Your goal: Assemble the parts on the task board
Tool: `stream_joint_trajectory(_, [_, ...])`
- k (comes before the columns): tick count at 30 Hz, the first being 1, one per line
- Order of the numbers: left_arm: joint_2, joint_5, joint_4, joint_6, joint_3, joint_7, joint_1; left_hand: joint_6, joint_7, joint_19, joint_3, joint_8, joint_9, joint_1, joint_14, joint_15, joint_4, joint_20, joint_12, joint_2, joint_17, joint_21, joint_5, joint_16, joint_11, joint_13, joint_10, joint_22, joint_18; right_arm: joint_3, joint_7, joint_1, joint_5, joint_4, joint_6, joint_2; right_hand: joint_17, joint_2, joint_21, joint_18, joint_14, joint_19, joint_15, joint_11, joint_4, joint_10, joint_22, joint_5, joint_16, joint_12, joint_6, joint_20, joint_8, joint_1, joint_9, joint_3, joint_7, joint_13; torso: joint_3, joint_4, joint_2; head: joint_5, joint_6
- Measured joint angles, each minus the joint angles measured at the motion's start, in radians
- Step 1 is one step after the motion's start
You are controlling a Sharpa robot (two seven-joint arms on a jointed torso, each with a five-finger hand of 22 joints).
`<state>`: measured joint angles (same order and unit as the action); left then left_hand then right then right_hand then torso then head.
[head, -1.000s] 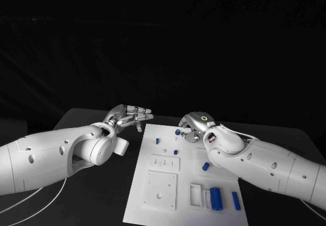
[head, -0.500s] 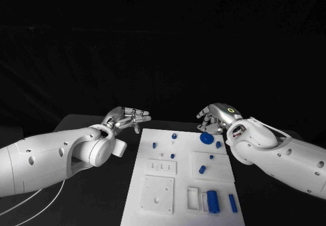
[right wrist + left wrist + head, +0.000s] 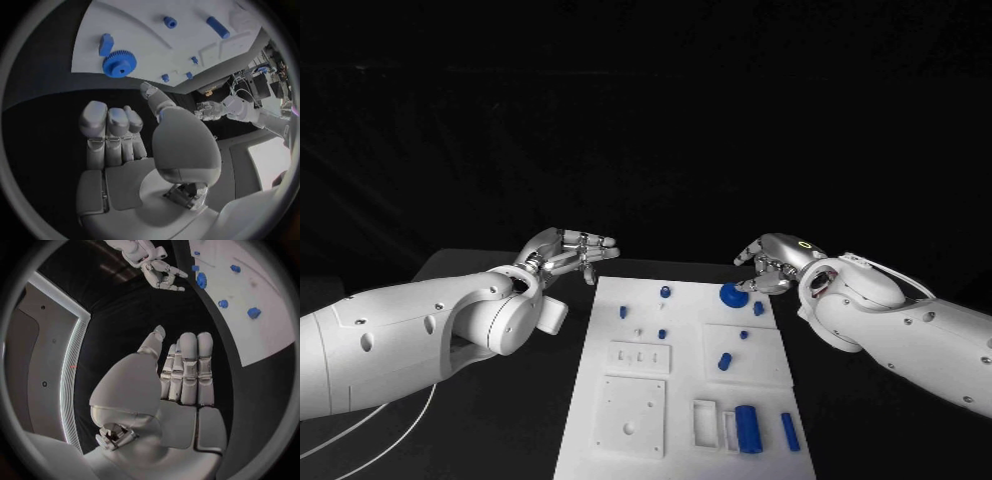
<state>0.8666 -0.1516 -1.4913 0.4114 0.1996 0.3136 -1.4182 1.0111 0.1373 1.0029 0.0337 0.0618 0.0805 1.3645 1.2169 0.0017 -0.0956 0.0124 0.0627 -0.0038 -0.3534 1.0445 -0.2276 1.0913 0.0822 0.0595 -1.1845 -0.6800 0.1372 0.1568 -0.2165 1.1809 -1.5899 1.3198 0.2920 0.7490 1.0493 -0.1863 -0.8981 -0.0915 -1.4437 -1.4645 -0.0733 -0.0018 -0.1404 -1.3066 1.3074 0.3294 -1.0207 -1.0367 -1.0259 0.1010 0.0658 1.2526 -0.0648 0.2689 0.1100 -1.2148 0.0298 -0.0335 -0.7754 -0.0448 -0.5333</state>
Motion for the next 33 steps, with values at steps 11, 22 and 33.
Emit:
stream_joint_trajectory(11, [-0.003, 0.000, 0.004, -0.004, 0.000, 0.000, 0.000, 0.000, 0.000, 0.000, 0.000, 0.000, 0.000, 0.000, 0.000, 0.000, 0.000, 0.000, 0.000, 0.000, -0.001, 0.000, 0.000, 0.000, 0.004, 0.000, 0.004, -0.001, -0.005, 0.000, 0.007, -0.020, 0.015, -0.066, -0.050, -0.031, 0.057, 0.004, -0.051, 0.000, -0.004, -0.002, 0.004, 0.005, 0.012, -0.012, 0.000, 0.008, -0.019, -0.067, 0.005, -0.005, 0.000, 0.004, 0.000, -0.012, 0.005, -0.038, 0.0019, -0.0043, -0.001, 0.005, -0.005])
stream_joint_trajectory(22, [-0.005, 0.000, 0.006, -0.006, 0.000, 0.001, 0.000, 0.000, 0.000, 0.000, 0.000, 0.000, 0.000, 0.000, 0.000, 0.000, 0.000, 0.000, 0.000, 0.000, -0.002, 0.000, 0.000, 0.004, 0.009, 0.000, 0.009, -0.003, -0.008, 0.000, 0.010, -0.028, 0.016, -0.108, -0.059, -0.058, 0.065, 0.004, -0.064, 0.001, -0.007, -0.002, 0.007, 0.005, 0.010, -0.020, 0.000, 0.008, -0.025, -0.085, 0.006, -0.005, 0.000, 0.004, 0.000, -0.002, 0.005, -0.050, 0.0018, -0.0041, -0.002, 0.005, -0.013])
stream_joint_trajectory(33, [-0.005, 0.000, 0.007, -0.008, 0.001, 0.001, 0.000, 0.000, 0.000, 0.000, 0.000, 0.000, 0.000, 0.000, 0.000, 0.000, 0.000, 0.000, 0.000, 0.000, -0.002, 0.000, 0.000, 0.004, 0.009, 0.000, 0.009, -0.005, -0.013, 0.000, 0.010, -0.028, 0.015, -0.135, -0.058, -0.072, 0.066, 0.009, -0.069, 0.001, -0.007, -0.002, 0.007, 0.005, 0.009, -0.020, 0.000, 0.000, -0.025, -0.085, 0.002, -0.005, 0.000, -0.001, 0.000, 0.013, 0.001, -0.050, 0.0017, -0.0047, -0.002, 0.003, -0.015])
